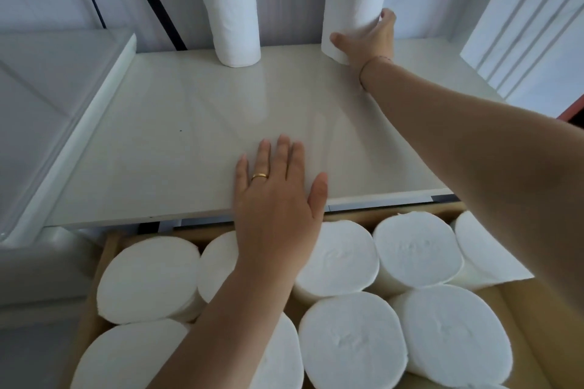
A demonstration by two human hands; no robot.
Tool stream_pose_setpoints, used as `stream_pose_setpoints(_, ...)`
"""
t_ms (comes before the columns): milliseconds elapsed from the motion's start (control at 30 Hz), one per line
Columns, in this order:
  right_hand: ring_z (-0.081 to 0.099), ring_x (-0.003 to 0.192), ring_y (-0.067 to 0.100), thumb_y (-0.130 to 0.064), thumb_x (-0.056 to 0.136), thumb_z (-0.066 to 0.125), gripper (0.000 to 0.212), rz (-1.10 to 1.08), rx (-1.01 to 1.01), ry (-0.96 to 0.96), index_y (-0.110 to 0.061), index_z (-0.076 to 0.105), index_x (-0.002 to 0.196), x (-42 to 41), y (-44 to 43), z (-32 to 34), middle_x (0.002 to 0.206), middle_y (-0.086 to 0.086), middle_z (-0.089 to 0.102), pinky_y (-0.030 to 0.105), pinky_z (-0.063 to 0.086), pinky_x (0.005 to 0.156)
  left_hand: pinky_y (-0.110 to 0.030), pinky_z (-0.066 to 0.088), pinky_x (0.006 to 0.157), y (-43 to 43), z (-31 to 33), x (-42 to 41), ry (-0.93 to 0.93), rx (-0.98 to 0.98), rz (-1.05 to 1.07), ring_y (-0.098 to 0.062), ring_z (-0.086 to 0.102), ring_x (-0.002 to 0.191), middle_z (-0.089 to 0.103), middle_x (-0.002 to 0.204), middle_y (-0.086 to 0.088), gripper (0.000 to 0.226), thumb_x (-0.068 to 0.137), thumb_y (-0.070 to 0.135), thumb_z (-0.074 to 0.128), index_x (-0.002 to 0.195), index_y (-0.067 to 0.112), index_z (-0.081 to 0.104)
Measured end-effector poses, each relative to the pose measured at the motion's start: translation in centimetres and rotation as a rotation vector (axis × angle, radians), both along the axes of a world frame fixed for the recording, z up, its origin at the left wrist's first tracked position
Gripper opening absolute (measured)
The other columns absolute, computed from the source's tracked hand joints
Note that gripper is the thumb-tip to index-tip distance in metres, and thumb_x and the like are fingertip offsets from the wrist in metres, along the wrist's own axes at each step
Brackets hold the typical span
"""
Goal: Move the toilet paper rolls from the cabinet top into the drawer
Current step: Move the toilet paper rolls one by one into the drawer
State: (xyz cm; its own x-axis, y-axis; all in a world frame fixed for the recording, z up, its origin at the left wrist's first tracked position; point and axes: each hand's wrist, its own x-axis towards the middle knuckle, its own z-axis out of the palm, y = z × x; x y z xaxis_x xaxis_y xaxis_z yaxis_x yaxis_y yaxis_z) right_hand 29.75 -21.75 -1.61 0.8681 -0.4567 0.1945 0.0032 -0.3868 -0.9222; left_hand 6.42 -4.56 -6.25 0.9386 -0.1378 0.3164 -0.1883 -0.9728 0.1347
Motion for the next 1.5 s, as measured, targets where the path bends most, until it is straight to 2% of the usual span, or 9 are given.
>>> stream_pose_setpoints(200,0.051,0.1,0.016,-0.034,0.063,0.08,0.082,-0.009,0.002,-0.051,-0.012,0.036,0.129,1.2,0.1,0.2,0.116,-0.002,0.052,0.027,0.045,0.086,-0.045,0.019,0.115,0.0,-0.2,0.0,0.003,0.006,0.012,-0.025,0.031,0.139,0.038,0.148,-0.006,0.061,0.096,0.045,0.013,0.142,0.015,0.039)
stream_pose_setpoints(367,0.051,0.096,0.016,-0.033,0.061,0.08,0.077,0.032,-0.01,-0.026,-0.013,0.038,0.123,-0.3,-0.6,0.4,0.105,-0.006,0.05,0.026,0.042,0.077,-0.045,0.018,0.115,-0.1,-0.1,0.0,0.008,-0.002,0.005,-0.025,0.03,0.139,0.037,0.149,-0.006,0.061,0.096,0.045,0.011,0.143,0.015,0.038)
stream_pose_setpoints(500,0.051,0.1,0.016,-0.028,0.061,0.084,0.079,0.092,-0.003,-0.025,-0.012,0.039,0.124,-3.4,-1.5,0.2,0.109,-0.004,0.052,0.026,0.042,0.08,-0.044,0.017,0.115,-0.1,0.0,-0.1,-0.004,-0.011,0.006,-0.026,0.03,0.139,0.038,0.149,-0.006,0.063,0.095,0.045,0.009,0.142,0.014,0.039)
stream_pose_setpoints(733,0.053,0.115,0.02,-0.02,0.06,0.087,0.081,0.188,0.042,-0.006,-0.016,0.04,0.127,-10.6,-3.1,0.2,0.124,0.003,0.054,0.042,0.047,0.099,-0.043,0.01,0.116,-0.2,-0.1,0.0,0.004,0.012,0.004,-0.026,0.023,0.142,0.031,0.152,-0.006,0.066,0.094,0.048,0.003,0.145,0.016,0.031)
stream_pose_setpoints(933,0.053,0.116,0.022,-0.015,0.063,0.086,0.084,0.227,0.075,0.007,-0.017,0.039,0.133,-16.8,-3.4,0.4,0.127,0.004,0.055,0.043,0.046,0.099,-0.042,0.004,0.116,0.0,0.0,0.1,0.044,0.004,-0.009,-0.024,0.015,0.144,0.023,0.156,-0.003,0.066,0.093,0.05,0.004,0.147,0.018,0.025)
stream_pose_setpoints(1067,0.055,0.115,0.022,-0.015,0.062,0.087,0.083,0.245,0.078,0.034,-0.018,0.041,0.131,-20.4,-3.9,0.4,0.125,0.004,0.058,0.044,0.047,0.099,-0.042,0.005,0.115,-0.1,0.2,-0.2,0.043,0.001,-0.01,-0.025,0.017,0.143,0.026,0.154,-0.004,0.057,0.097,0.046,0.016,0.144,0.017,0.029)
stream_pose_setpoints(1233,0.061,0.106,0.012,-0.016,0.058,0.086,0.079,0.328,0.074,0.049,-0.02,0.048,0.127,-25.1,-5.5,0.9,0.115,-0.003,0.064,0.037,0.052,0.088,-0.042,0.001,0.115,-0.9,0.1,-1.8,0.083,0.003,-0.02,-0.027,0.011,0.144,0.019,0.156,-0.005,0.058,0.097,0.047,0.022,0.145,0.014,0.024)
stream_pose_setpoints(1367,0.061,0.113,0.02,-0.014,0.054,0.083,0.085,0.409,0.105,0.074,-0.016,0.048,0.131,-28.9,-7.8,1.2,0.121,0.005,0.065,0.043,0.052,0.094,-0.043,-0.004,0.114,-2.5,0.1,-3.2,0.118,-0.03,-0.088,-0.023,0.007,0.145,0.015,0.158,-0.005,0.06,0.097,0.048,0.02,0.147,0.015,0.02)
stream_pose_setpoints(1500,0.064,0.11,0.016,-0.012,0.054,0.084,0.078,0.544,0.097,0.143,-0.024,0.053,0.126,-32.6,-11.0,1.9,0.116,0.0,0.068,0.04,0.053,0.095,-0.042,-0.008,0.113,-4.6,0.2,-4.9,0.177,-0.072,-0.223,-0.015,0.001,0.145,0.01,0.159,0.001,0.062,0.096,0.052,0.016,0.149,0.019,0.015)
